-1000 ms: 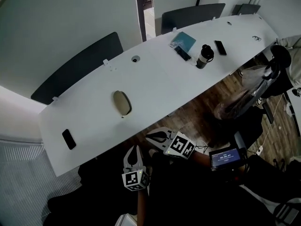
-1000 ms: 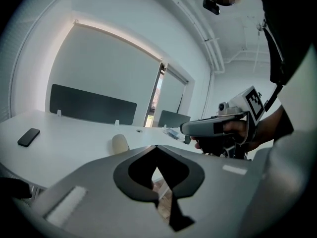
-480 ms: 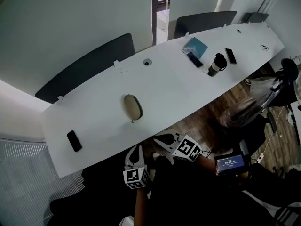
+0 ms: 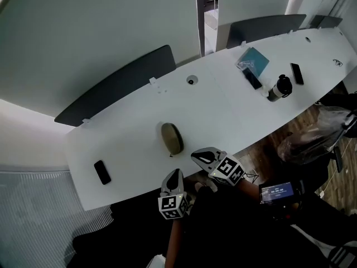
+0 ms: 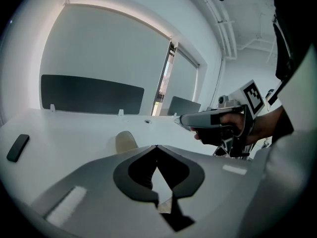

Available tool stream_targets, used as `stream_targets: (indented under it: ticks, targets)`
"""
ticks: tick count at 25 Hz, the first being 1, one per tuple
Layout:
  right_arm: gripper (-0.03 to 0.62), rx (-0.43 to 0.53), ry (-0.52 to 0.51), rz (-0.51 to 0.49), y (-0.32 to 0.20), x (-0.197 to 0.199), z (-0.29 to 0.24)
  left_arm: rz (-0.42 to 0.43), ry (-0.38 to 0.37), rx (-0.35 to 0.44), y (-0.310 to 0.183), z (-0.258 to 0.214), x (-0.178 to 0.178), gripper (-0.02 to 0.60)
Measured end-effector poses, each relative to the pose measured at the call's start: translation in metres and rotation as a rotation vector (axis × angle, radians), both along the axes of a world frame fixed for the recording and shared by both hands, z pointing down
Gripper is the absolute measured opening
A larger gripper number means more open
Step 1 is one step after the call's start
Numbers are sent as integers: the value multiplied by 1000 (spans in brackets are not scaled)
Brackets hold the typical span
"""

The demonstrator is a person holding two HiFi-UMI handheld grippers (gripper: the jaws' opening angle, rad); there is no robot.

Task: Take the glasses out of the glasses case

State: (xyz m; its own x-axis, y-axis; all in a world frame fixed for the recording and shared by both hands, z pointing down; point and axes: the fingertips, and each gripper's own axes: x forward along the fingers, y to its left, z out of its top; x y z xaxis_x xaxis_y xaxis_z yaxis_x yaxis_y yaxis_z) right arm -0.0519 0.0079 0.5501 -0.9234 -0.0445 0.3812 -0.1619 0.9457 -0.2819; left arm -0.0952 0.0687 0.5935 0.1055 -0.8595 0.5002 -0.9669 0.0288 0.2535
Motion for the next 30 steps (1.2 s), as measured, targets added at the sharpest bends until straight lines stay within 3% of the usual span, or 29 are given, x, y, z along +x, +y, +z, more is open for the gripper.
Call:
stream_targets:
  ticks: [8,16,20,25,30]
  targets:
    - [9,-87,30,11,-57,-4,29,-41,-64,-86,-67,18,-14,11]
    - [9,-110,113,-7,-78,-18,58,-67,-67,-227,-87,63,-39,81]
    - [9,-92,189,-38,-82,-34,84,-36,-73,-311,-94,92,-52,176]
    - [9,-103,260,-39,-96,-60,121,95,-129,-424,-110,120,-47,330]
    - [9,-99,323,-92,-98,-89,143,143,-150,-450,-123,131,-55,362]
